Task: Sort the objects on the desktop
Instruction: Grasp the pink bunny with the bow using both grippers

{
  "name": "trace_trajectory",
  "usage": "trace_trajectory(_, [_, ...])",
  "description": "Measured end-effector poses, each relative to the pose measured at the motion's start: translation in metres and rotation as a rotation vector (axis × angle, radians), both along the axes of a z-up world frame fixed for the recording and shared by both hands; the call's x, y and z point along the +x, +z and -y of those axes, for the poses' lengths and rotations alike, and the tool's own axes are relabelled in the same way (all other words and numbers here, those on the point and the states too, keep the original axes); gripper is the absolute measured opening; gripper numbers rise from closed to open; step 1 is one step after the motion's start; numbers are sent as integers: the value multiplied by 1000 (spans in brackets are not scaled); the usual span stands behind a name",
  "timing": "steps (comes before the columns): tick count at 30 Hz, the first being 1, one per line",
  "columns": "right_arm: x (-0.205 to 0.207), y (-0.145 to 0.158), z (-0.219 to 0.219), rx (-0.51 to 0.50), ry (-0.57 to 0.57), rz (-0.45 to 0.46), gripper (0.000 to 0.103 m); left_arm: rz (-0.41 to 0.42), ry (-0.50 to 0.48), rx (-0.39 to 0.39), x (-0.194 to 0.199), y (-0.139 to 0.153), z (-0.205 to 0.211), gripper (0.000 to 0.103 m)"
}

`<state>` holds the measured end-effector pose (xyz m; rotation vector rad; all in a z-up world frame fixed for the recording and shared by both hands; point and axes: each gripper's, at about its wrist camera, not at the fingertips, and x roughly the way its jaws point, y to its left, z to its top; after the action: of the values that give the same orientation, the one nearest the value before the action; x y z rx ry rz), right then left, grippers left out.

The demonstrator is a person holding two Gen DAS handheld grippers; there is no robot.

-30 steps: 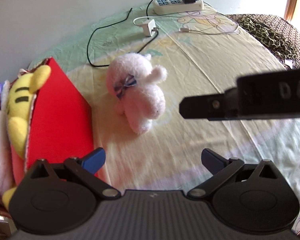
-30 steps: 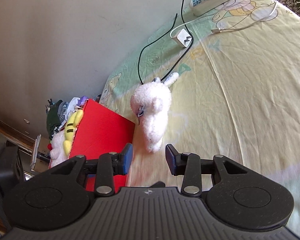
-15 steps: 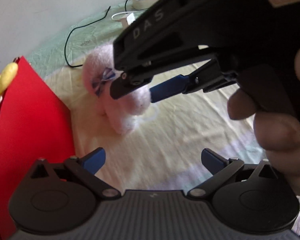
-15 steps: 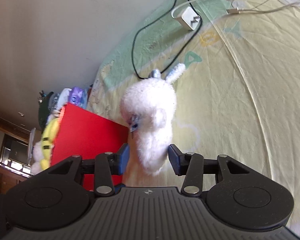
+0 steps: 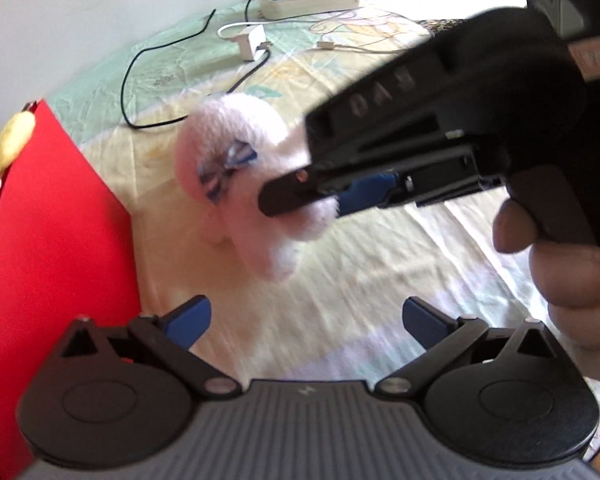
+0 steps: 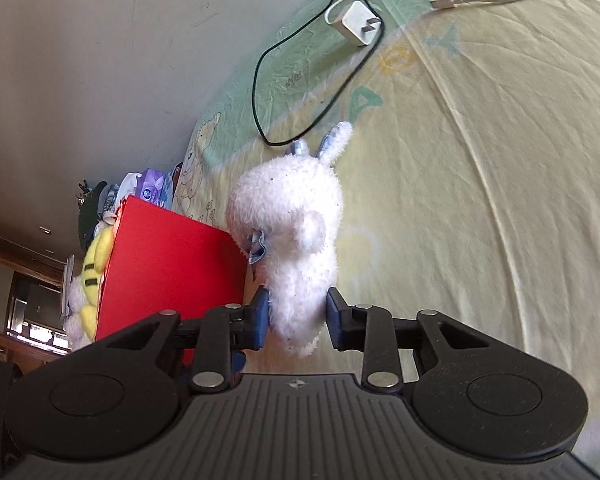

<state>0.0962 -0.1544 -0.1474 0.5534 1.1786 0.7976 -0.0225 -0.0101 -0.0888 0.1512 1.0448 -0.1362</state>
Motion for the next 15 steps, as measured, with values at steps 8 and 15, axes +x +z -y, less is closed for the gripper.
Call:
trace_trajectory(8, [-42,-2,39,-1,-11,-28,31,1,-49,-44,-28,9,7,102])
trace_trajectory(15, [-72,-2,64,-2,-46,-54,32,-6,-56,-141,-49,17,7,102])
